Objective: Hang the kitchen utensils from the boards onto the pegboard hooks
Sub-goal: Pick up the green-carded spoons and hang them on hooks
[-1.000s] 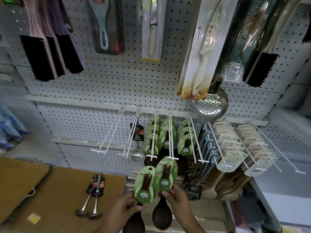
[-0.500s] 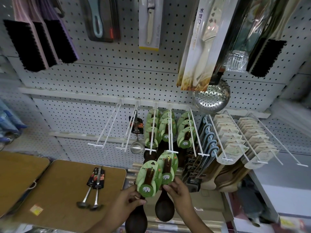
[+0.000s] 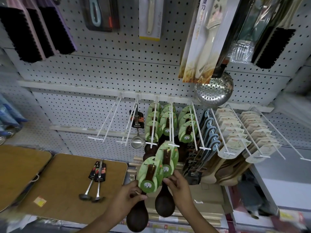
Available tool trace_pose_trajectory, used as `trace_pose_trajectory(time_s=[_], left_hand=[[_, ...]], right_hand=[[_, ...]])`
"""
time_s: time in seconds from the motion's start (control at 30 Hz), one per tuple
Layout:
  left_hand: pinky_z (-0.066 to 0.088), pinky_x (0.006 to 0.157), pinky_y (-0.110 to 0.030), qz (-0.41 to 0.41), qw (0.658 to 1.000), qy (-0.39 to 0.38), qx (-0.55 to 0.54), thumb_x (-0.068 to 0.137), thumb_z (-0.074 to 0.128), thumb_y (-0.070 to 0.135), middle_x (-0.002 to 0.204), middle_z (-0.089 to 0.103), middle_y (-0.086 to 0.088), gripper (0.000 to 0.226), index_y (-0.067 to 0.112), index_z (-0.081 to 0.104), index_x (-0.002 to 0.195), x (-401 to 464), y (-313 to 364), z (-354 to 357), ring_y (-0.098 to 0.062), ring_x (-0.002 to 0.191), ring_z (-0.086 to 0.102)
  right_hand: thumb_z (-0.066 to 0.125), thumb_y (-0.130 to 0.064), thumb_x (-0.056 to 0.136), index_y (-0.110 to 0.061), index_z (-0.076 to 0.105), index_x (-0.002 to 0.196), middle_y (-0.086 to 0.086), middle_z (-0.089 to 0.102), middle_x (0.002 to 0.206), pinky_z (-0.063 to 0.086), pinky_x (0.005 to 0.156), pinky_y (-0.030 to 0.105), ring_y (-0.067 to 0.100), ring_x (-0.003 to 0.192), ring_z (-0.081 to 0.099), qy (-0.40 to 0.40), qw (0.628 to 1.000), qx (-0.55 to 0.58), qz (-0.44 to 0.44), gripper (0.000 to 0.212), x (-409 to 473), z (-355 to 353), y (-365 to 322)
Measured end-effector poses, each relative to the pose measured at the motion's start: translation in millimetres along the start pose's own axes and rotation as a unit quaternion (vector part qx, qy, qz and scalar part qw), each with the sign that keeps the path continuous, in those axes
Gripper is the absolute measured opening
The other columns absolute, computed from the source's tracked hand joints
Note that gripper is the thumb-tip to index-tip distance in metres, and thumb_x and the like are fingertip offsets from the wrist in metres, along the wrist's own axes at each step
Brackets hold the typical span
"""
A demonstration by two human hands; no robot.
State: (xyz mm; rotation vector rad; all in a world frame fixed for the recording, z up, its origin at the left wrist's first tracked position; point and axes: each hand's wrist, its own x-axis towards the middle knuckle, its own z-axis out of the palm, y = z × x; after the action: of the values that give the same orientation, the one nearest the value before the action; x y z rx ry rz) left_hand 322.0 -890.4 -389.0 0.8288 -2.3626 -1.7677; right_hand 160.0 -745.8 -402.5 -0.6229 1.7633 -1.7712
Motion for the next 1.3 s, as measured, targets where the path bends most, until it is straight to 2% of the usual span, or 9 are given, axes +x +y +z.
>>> trace_pose_trajectory(time_s=[0.4,0.53,0.67,0.73,0.83,0.97,1.1,1.2,1.3], left_hand=[[0.053,0.091,-0.024,-0.002,1.000,-0.002,0.004,0.084,0.077,0.021,0.093,0.077,0.005,0.030,0.025,0.063,0.111,-6.7,4.4,2.4,-0.003,0.092,0.070],[0.051,0.087,-0.018,-0.010,1.000,-0.007,0.005,0.085,0.076,0.022,0.095,0.077,0.009,0.028,0.024,0.063,0.110,-7.2,6.9,5.0,-0.001,0.093,0.070],[0.055,0.091,-0.029,-0.007,1.000,-0.007,0.017,0.083,0.078,0.025,0.092,0.077,0.012,0.029,0.027,0.066,0.109,-5.9,6.9,6.4,-0.001,0.091,0.070],[0.056,0.092,-0.032,-0.005,1.000,-0.010,0.017,0.083,0.078,0.027,0.093,0.077,0.012,0.030,0.027,0.066,0.110,-3.7,6.0,6.1,-0.003,0.091,0.071],[0.055,0.093,-0.035,-0.001,1.000,-0.007,0.013,0.081,0.079,0.032,0.094,0.077,0.010,0.030,0.031,0.066,0.109,-0.6,3.5,4.2,-0.007,0.093,0.071],[0.054,0.092,-0.036,-0.001,1.000,0.014,-0.003,0.081,0.079,0.028,0.092,0.077,0.004,0.028,0.026,0.066,0.106,4.6,1.6,2.6,-0.013,0.092,0.071],[0.053,0.088,-0.037,0.005,0.999,0.043,-0.021,0.081,0.080,0.020,0.087,0.074,-0.008,0.025,0.020,0.068,0.103,10.4,-1.3,4.3,-0.020,0.086,0.070],[0.052,0.080,-0.036,-0.009,0.997,0.067,-0.035,0.080,0.082,0.019,0.084,0.072,-0.010,0.024,0.023,0.066,0.098,14.2,-6.9,7.1,-0.020,0.081,0.068],[0.053,0.080,-0.040,-0.006,0.997,0.067,-0.029,0.079,0.082,0.021,0.081,0.072,-0.009,0.027,0.022,0.067,0.101,18.6,-12.8,10.4,-0.021,0.082,0.069]], right_hand=[[0.061,0.004,0.090,0.001,0.057,0.095,0.016,0.071,0.081,0.050,0.085,0.043,0.026,0.084,0.066,0.031,0.999,-0.033,0.016,0.006,34.6,-9.6,-8.8],[0.071,-0.012,0.086,0.011,0.052,0.094,0.036,0.059,0.081,0.047,0.085,0.045,0.029,0.082,0.062,0.038,0.999,-0.019,0.028,0.031,59.3,-10.8,-14.2],[0.063,0.000,0.090,0.003,0.060,0.097,0.013,0.073,0.076,0.054,0.089,0.054,0.029,0.080,0.070,0.046,0.996,-0.064,0.046,0.008,81.5,-10.0,-16.2],[0.067,-0.009,0.089,-0.005,0.064,0.096,0.008,0.076,0.080,0.053,0.089,0.055,0.026,0.085,0.072,0.047,0.993,-0.094,0.055,0.009,90.8,-11.4,-10.6],[0.074,-0.020,0.082,-0.012,0.062,0.115,-0.001,0.074,0.091,0.050,0.096,0.054,0.025,0.101,0.069,0.072,0.988,-0.101,0.087,0.036,98.6,-12.4,-7.4],[0.069,0.000,0.085,-0.009,0.049,0.132,0.001,0.057,0.120,0.045,0.104,0.049,0.024,0.120,0.054,0.098,0.986,-0.111,0.072,0.052,82.5,-4.5,-18.4],[0.052,0.023,0.072,-0.016,0.061,0.114,0.001,0.064,0.123,0.044,0.108,0.042,0.016,0.119,0.058,0.021,0.995,-0.096,0.002,0.058,49.4,4.3,-29.6],[0.051,0.011,0.062,-0.013,0.063,0.113,0.002,0.068,0.118,0.047,0.103,0.031,0.015,0.116,0.062,-0.061,0.996,-0.060,-0.011,0.058,29.4,6.7,-36.9],[0.063,0.007,0.077,-0.012,0.065,0.109,0.003,0.073,0.108,0.053,0.091,0.029,0.019,0.105,0.067,-0.087,0.995,-0.040,-0.024,0.037,18.5,10.9,-42.3]])
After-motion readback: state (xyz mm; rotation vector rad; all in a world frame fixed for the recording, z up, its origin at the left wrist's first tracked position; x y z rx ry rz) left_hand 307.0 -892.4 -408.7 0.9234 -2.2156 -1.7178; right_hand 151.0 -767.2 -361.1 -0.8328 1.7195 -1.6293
